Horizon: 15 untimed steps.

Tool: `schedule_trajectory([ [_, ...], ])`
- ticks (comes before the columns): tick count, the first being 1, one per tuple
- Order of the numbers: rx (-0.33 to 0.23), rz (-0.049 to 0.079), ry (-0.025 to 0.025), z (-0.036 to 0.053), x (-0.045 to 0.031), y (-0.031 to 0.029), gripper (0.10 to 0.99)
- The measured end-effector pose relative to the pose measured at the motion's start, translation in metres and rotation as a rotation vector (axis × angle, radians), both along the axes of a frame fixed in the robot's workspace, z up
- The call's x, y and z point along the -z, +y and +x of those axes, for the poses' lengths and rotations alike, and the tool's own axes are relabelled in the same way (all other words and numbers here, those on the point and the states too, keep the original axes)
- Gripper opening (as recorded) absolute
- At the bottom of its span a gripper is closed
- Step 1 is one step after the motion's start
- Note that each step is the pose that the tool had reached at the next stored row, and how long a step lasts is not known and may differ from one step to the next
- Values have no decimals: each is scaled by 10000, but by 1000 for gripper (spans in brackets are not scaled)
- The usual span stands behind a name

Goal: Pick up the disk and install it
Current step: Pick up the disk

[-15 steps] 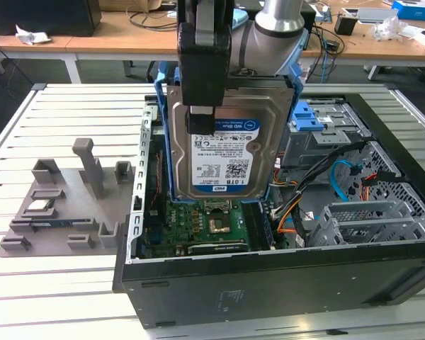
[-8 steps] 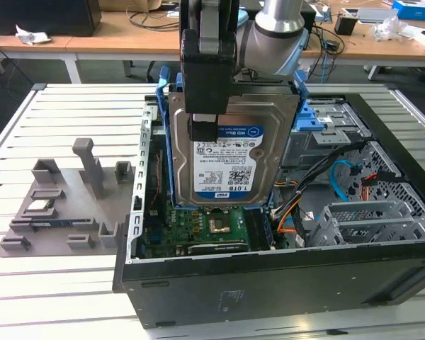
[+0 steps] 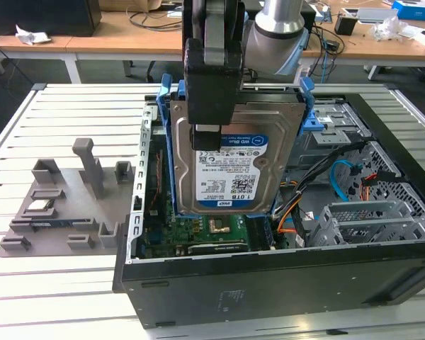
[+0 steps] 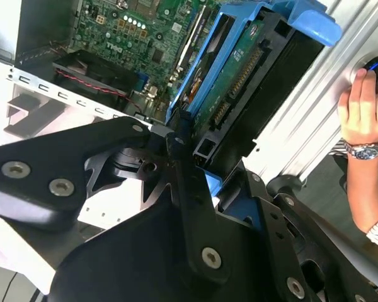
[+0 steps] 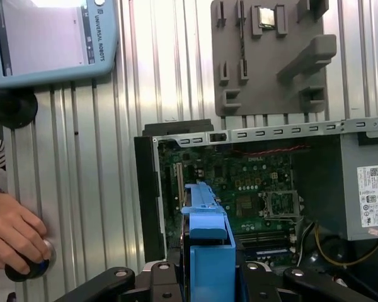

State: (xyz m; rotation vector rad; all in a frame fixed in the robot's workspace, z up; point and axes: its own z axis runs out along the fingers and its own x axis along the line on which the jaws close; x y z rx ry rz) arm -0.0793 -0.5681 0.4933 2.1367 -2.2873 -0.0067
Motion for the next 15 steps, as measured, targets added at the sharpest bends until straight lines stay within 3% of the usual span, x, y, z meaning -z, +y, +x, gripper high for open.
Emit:
schedule_trajectory([
  [7,3,0,0,11,1,-158,369],
  [8,5,0,0,15,2,-202,369],
  [12,-11,1,0,57,2,-205,369],
  [15,-539,0,0,78,3,-204,369],
])
